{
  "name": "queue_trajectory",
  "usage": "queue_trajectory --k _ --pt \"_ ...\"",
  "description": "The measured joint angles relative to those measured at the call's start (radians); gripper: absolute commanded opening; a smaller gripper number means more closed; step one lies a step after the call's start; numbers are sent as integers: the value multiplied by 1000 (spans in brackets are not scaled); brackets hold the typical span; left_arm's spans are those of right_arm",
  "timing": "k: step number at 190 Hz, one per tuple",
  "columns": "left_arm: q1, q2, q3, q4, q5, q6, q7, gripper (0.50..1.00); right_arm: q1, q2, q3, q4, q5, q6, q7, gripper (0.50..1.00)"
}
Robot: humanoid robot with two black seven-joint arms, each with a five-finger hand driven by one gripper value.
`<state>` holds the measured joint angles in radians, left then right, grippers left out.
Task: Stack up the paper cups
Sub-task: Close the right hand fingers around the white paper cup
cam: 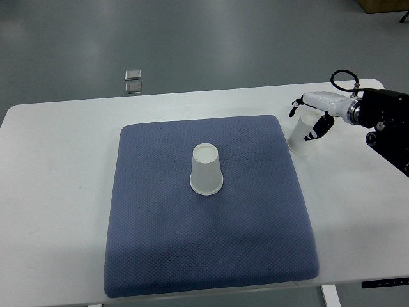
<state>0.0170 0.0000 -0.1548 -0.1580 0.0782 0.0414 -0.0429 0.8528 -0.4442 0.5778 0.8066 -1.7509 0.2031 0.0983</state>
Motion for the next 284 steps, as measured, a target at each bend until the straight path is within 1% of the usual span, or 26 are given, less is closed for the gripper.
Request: queue_trajectory --k 59,95,133,157,186,191,194,199,205,208,215,226,236,243,255,268,284 --pt "0 0 0 0 0 0 0 1000 0 1 -31 -30 -70 -70 1 909" --pt "0 0 0 0 0 0 0 1000 0 2 -53 -50 -79 -96 1 901" --pt "0 0 0 0 0 0 0 1000 0 1 -59 -53 -79 -106 1 864" --pt "0 0 0 0 0 0 0 1000 0 1 -60 -53 -79 -106 1 801" --pt "0 0 0 0 0 0 0 1000 0 1 -64 -53 -79 -104 1 746" --pt "0 0 0 0 0 0 0 1000 1 0 -65 -53 -79 -104 1 721" --pt "0 0 0 0 0 0 0 1000 2 0 -65 -53 -79 -104 1 715" --pt "0 0 0 0 0 0 0 1000 4 0 -66 -53 -79 -104 1 684" --pt "0 0 0 0 0 0 0 1000 7 -1 -67 -53 -79 -105 1 672" --pt "0 0 0 0 0 0 0 1000 8 -2 -67 -53 -79 -105 1 656" --pt "0 0 0 0 0 0 0 1000 9 -3 -68 -53 -79 -106 1 637" --pt "0 0 0 0 0 0 0 1000 10 -7 -68 -53 -79 -106 1 588" --pt "0 0 0 0 0 0 0 1000 11 -11 -68 -53 -79 -106 1 578" --pt "0 0 0 0 0 0 0 1000 12 -13 -68 -53 -79 -106 1 547" --pt "0 0 0 0 0 0 0 1000 14 -16 -67 -53 -79 -106 1 533" --pt "0 0 0 0 0 0 0 1000 21 -24 -64 -49 -76 -106 2 500" --pt "0 0 0 0 0 0 0 1000 41 -37 -60 -40 -70 -107 9 500"
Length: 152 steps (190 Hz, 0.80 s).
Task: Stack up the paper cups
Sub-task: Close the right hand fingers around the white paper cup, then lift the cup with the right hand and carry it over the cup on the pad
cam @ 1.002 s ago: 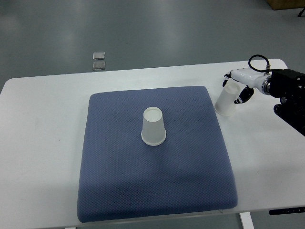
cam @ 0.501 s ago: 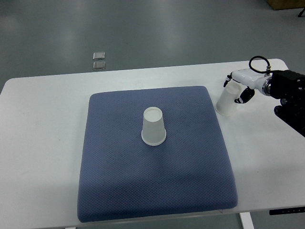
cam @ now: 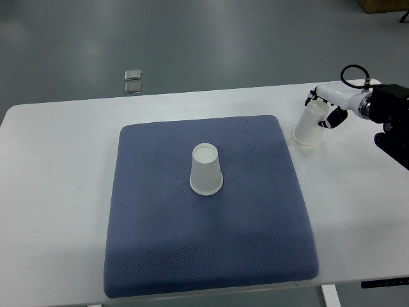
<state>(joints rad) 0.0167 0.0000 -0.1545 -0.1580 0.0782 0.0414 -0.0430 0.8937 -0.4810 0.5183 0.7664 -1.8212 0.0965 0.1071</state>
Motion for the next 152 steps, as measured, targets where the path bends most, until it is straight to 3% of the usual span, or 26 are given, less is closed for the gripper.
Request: queue_trajectory --k 55,114,152 --pt "0 0 0 0 0 0 0 1000 107 -74 6 115 87 27 30 500" --pt "0 0 0 0 0 0 0 1000 215 -147 14 386 274 187 28 500" --pt "0 0 0 0 0 0 0 1000 261 -139 16 486 332 268 24 500"
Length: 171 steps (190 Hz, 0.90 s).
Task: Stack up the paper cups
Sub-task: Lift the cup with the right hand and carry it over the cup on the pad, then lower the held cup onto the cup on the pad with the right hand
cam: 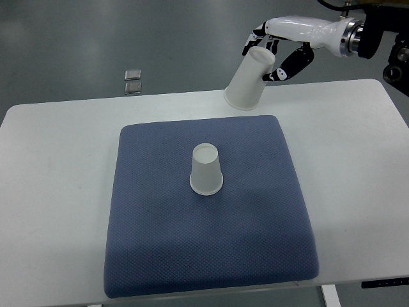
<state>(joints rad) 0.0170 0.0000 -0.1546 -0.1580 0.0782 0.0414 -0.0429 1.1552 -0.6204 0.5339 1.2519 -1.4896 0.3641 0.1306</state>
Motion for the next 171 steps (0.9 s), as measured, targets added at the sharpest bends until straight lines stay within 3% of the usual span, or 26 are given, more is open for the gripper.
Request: queue_trajectory --k 51,171 --pt "0 0 0 0 0 0 0 1000 20 62 -4 62 14 106 0 500" --pt "0 0 0 0 0 0 0 1000 -25 141 -32 69 -75 112 -29 500"
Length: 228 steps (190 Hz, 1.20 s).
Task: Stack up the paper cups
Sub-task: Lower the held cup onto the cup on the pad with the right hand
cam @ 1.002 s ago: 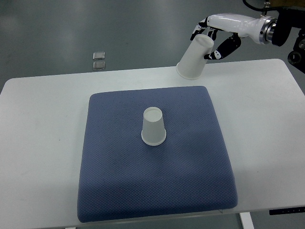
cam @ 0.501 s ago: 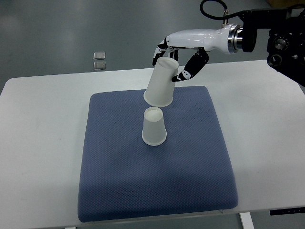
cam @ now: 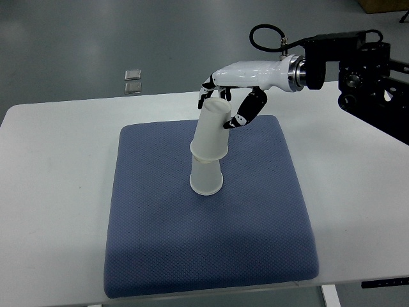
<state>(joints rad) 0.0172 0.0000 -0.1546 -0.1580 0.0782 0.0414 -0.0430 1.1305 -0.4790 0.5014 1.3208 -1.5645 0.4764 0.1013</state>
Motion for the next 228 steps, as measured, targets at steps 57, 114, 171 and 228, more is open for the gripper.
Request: queue_trajectory --k 57,114,171,228 --pt "0 0 0 0 0 0 0 1000 -12 13 -3 1 -29 -4 -1 500" --pt "0 0 0 0 0 0 0 1000 -14 21 -1 12 -29 -7 -23 500" --pt "0 0 0 0 0 0 0 1000 -26 21 -1 41 -29 -6 -43 500" --pt "0 0 0 0 0 0 0 1000 -38 25 -1 44 -41 -7 -55 500"
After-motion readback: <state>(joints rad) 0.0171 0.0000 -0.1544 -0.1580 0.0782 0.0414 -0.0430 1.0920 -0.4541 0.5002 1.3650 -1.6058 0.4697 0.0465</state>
